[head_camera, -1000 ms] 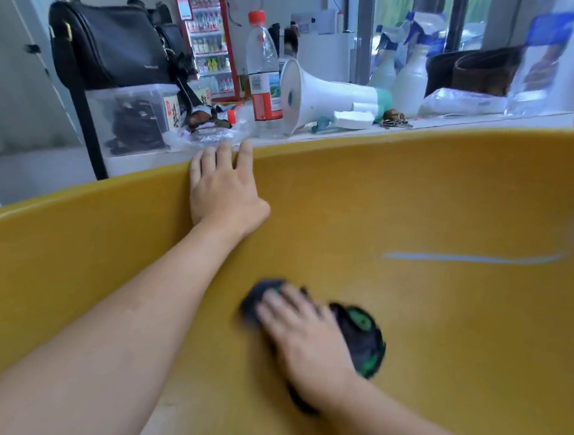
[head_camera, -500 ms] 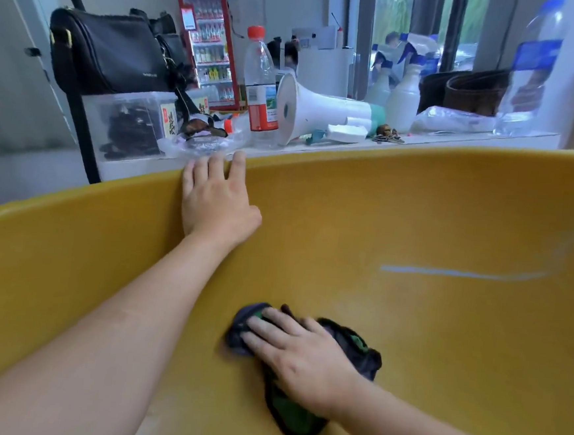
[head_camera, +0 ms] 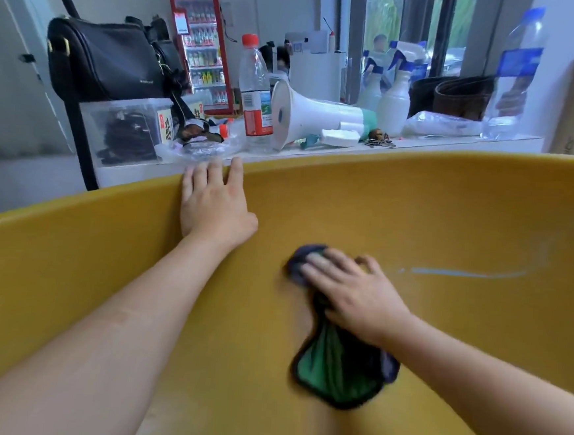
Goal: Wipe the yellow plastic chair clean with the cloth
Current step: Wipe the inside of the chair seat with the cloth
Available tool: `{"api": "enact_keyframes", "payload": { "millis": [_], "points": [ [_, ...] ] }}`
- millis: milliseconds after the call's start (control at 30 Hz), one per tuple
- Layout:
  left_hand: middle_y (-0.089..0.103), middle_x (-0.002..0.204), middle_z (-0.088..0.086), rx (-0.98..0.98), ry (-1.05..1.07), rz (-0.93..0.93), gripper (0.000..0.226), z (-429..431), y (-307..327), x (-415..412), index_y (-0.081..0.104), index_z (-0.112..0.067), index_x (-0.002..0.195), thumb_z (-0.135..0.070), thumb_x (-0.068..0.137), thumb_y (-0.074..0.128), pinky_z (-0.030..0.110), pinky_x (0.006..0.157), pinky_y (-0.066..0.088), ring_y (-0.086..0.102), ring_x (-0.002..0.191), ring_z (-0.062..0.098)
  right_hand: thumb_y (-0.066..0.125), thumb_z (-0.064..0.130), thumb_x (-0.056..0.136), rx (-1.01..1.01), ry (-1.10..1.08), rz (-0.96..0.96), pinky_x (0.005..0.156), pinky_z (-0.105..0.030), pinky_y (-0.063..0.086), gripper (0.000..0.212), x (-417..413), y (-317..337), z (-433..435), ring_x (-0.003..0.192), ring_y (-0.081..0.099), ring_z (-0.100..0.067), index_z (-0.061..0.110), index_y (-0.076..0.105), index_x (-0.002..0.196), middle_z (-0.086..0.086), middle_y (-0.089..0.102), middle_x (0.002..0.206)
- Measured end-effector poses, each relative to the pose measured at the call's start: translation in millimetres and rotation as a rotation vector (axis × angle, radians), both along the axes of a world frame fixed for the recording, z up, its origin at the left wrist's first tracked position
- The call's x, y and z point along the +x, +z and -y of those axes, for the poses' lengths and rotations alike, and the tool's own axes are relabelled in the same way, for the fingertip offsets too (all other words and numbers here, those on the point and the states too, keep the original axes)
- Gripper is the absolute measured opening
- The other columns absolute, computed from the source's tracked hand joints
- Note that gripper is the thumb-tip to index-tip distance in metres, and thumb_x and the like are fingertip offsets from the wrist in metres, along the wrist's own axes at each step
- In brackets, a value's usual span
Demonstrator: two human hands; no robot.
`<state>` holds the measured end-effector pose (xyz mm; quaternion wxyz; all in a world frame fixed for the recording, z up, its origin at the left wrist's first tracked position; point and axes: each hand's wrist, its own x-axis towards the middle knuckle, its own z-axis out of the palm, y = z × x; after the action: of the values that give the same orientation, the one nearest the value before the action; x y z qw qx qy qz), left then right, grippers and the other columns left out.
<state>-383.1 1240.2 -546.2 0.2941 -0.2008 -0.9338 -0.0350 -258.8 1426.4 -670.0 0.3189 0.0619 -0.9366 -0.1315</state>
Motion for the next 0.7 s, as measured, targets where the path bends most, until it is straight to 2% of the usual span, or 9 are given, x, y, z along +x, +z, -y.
{"api": "enact_keyframes", "payload": {
  "millis": [33, 100, 133, 233, 333, 400, 500, 600, 700],
  "points": [
    [0.013, 0.157, 0.012, 0.003, 0.004, 0.004, 0.088, 0.8, 0.8, -0.2, 0.008, -0.023, 0.15, -0.034, 0.079, 0.058, 0.042, 0.119, -0.001, 0.008, 0.145, 0.031, 0.054, 0.037, 0.083, -0.174, -0.178, -0.114, 0.092, -0.043, 0.042, 0.065, -10.5, 25.4, -24.0, 0.137, 0.038, -0.018, 0.029, 0.037, 0.145, 0.008, 0.037, 0.153],
    [0.014, 0.156, 0.012, -0.009, 0.012, 0.011, 0.089, 1.5, -0.1, 0.1, 0.009, -0.023, 0.15, -0.035, 0.078, 0.06, 0.042, 0.119, -0.001, 0.008, 0.144, 0.031, 0.055, 0.035, 0.087, -0.582, -0.414, -0.109, 0.101, -0.049, 0.033, 0.075, -17.5, 35.3, -21.4, 0.145, 0.018, -0.02, 0.028, 0.018, 0.152, 0.006, 0.016, 0.161],
    [0.014, 0.156, 0.012, -0.016, 0.012, 0.014, 0.09, 0.7, -0.8, 0.2, 0.009, -0.023, 0.149, -0.035, 0.077, 0.061, 0.042, 0.118, -0.001, 0.008, 0.144, 0.031, 0.054, 0.034, 0.086, -0.62, -0.439, -0.083, 0.102, -0.05, 0.033, 0.076, -9.9, 16.7, 0.0, 0.146, 0.017, -0.022, 0.026, 0.018, 0.152, 0.005, 0.016, 0.161],
    [0.01, 0.157, 0.012, -0.025, 0.02, 0.033, 0.096, 0.7, 1.6, 0.6, 0.004, -0.024, 0.149, -0.037, 0.075, 0.064, 0.043, 0.119, -0.003, 0.004, 0.145, 0.032, 0.054, 0.035, 0.076, -0.38, -0.063, 0.146, 0.092, -0.044, 0.038, 0.067, 44.5, -72.4, 88.8, 0.132, 0.046, -0.024, 0.027, 0.044, 0.141, 0.005, 0.044, 0.148],
    [0.0, 0.159, 0.01, -0.075, 0.037, 0.051, 0.104, 3.7, -2.2, 6.2, -0.005, -0.023, 0.15, -0.041, 0.076, 0.067, 0.044, 0.119, -0.003, -0.003, 0.146, 0.031, 0.054, 0.036, 0.079, -0.199, 0.163, 0.375, 0.085, -0.042, 0.044, 0.061, 59.6, -68.1, 70.7, 0.132, 0.044, -0.021, 0.03, 0.045, 0.139, 0.01, 0.044, 0.148],
    [-0.013, 0.159, 0.008, -0.075, 0.02, 0.086, 0.11, 2.1, -5.5, 14.1, -0.012, -0.022, 0.15, -0.042, 0.078, 0.068, 0.045, 0.118, -0.003, -0.013, 0.145, 0.029, 0.056, 0.044, 0.083, -0.125, 0.038, 0.357, 0.093, -0.045, 0.038, 0.069, 42.6, -29.1, 20.6, 0.14, 0.03, -0.019, 0.032, 0.031, 0.147, 0.011, 0.029, 0.156],
    [-0.027, 0.156, 0.003, -0.027, -0.031, 0.214, 0.1, 1.8, -14.7, 29.4, -0.008, -0.025, 0.151, -0.044, 0.083, 0.063, 0.046, 0.117, 0.002, -0.021, 0.144, 0.025, 0.043, 0.051, 0.091, -0.442, -0.37, 0.231, 0.101, -0.047, 0.03, 0.071, 42.6, -5.6, -19.6, 0.147, 0.009, -0.016, 0.036, 0.008, 0.151, 0.015, 0.006, 0.161],
    [-0.008, 0.16, 0.004, 0.055, -0.242, 0.431, 0.073, -9.1, -65.0, 63.4, 0.017, -0.029, 0.151, -0.037, 0.089, 0.055, 0.04, 0.118, 0.012, -0.003, 0.147, 0.023, 0.04, 0.048, 0.089, -0.554, -0.371, 0.341, 0.104, -0.049, 0.03, 0.072, 78.1, -49.1, 41.0, 0.147, 0.008, -0.021, 0.033, 0.008, 0.152, 0.011, 0.007, 0.161],
    [0.025, 0.156, 0.004, 0.05, -0.543, 0.601, 0.046, -18.2, -141.2, 123.7, 0.043, -0.026, 0.14, -0.028, 0.095, 0.046, 0.032, 0.114, 0.023, 0.025, 0.141, 0.02, 0.047, 0.043, 0.086, -0.556, -0.194, 0.514, 0.105, -0.049, 0.03, 0.064, 101.4, -67.1, 69.2, 0.144, 0.016, -0.02, 0.032, 0.028, 0.146, 0.012, 0.024, 0.156]
  ]
}}
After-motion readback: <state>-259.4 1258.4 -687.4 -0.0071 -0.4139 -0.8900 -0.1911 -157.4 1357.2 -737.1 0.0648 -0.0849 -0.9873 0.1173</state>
